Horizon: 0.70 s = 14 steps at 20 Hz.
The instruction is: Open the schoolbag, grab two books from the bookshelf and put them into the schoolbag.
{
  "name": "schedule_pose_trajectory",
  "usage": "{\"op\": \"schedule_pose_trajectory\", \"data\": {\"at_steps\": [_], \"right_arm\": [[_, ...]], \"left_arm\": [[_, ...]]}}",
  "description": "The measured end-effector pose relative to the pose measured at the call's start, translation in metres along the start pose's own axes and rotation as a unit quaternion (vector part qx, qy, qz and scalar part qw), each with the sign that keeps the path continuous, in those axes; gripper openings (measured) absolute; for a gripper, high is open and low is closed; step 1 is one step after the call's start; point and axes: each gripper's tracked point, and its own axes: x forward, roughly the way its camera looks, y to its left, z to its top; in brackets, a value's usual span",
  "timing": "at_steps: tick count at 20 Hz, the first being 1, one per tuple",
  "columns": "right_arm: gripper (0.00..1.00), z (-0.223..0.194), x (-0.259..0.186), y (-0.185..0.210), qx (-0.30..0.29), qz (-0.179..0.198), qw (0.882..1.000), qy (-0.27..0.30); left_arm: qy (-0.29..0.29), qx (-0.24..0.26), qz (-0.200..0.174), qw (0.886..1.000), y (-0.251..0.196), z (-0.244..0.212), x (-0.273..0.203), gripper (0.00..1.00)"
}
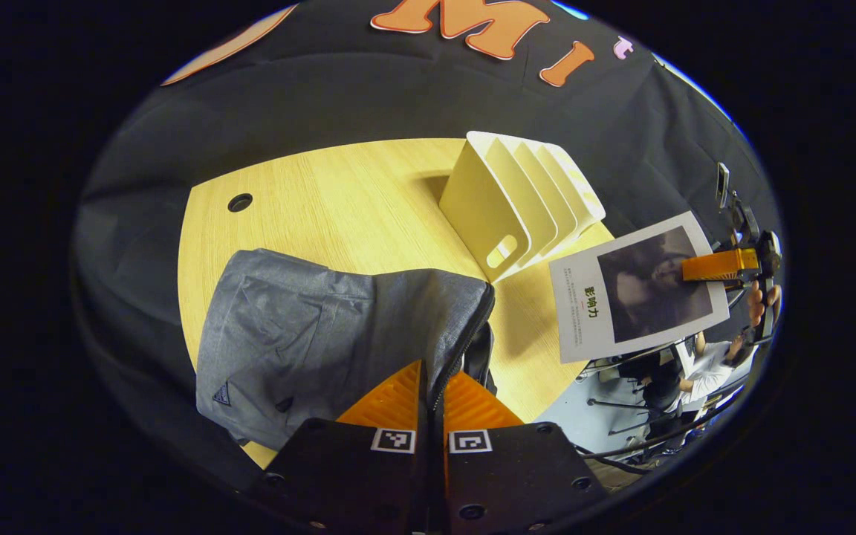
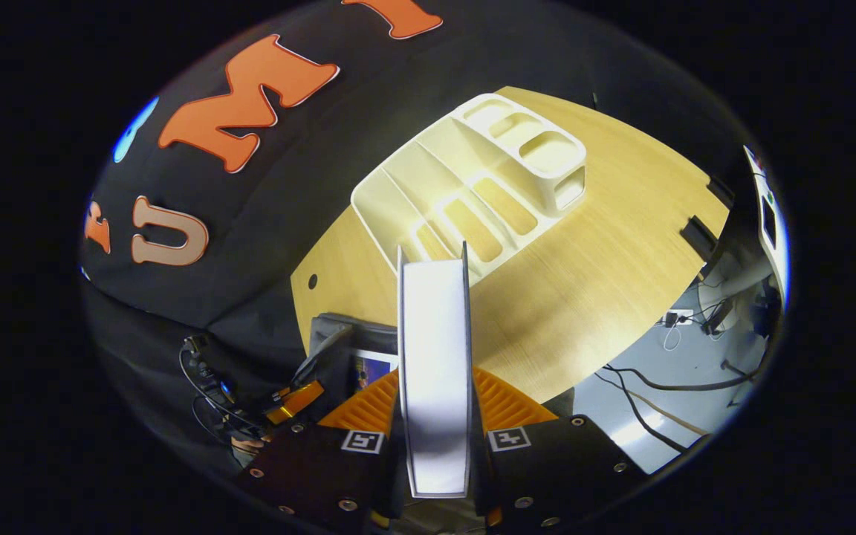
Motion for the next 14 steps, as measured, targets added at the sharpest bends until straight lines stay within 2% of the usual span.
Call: {"op": "schedule_pose_trajectory", "data": {"at_steps": [7, 14], "right_arm": [[0.36, -0.023, 0.019, 0.038, 0.011, 0.060, 0.998, 0.009], [0.35, -0.049, 0.047, 0.073, 0.036, 0.127, 0.991, 0.031]], "left_arm": [[-0.013, -0.011, 0.006, 1.000, 0.004, 0.009, -0.006, 0.03], [-0.027, -0.031, 0.019, 0.999, 0.010, 0.010, -0.012, 0.03]]}}
